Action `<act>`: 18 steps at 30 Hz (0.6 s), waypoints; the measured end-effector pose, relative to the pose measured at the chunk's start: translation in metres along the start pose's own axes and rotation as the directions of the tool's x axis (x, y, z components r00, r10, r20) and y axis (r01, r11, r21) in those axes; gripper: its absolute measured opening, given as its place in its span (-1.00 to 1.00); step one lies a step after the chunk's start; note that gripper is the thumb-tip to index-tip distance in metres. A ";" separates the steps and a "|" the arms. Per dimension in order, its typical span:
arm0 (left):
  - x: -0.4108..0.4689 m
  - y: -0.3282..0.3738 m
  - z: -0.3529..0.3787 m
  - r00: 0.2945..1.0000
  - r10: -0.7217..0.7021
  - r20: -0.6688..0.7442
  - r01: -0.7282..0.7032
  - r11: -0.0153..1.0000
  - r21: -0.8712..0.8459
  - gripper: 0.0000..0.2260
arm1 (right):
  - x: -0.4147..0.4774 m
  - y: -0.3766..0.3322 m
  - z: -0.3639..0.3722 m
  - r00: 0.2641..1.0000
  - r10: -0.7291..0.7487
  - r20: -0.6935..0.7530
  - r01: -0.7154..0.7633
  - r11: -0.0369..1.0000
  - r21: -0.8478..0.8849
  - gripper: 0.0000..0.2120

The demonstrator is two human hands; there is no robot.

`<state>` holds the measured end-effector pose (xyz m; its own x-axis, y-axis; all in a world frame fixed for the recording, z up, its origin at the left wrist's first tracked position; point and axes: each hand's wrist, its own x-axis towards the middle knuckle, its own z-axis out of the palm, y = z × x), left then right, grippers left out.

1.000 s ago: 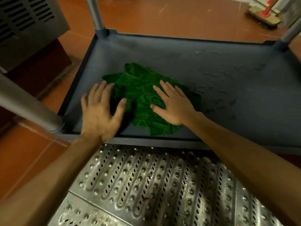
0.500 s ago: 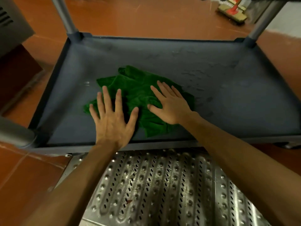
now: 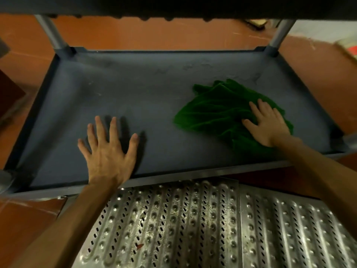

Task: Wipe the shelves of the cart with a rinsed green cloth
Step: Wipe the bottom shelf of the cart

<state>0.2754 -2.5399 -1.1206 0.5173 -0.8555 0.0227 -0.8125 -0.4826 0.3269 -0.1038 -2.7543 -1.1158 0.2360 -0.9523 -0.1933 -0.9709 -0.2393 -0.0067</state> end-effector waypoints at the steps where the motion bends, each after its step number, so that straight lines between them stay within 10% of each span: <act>1: -0.001 0.000 0.000 1.000 0.002 0.002 -0.002 1.000 -0.003 -0.19 | -0.003 0.015 -0.001 0.999 0.037 0.006 -0.037 0.999 0.007 -0.20; 7: -0.001 -0.001 0.001 0.995 0.095 0.037 -0.094 0.995 -0.047 -0.23 | -0.031 0.099 -0.002 0.949 0.314 0.025 -0.315 0.948 0.037 -0.15; 18: 0.004 -0.006 0.012 0.926 0.372 -0.061 -0.377 0.922 -0.087 -0.36 | -0.040 0.098 0.000 0.929 0.371 -0.009 -0.370 0.928 0.041 -0.25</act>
<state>0.2795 -2.5423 -1.1337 0.1929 -0.9606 0.2000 -0.9208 -0.1068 0.3751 -0.2088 -2.7393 -1.1087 -0.1408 -0.9749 -0.1727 -0.9900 0.1386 0.0250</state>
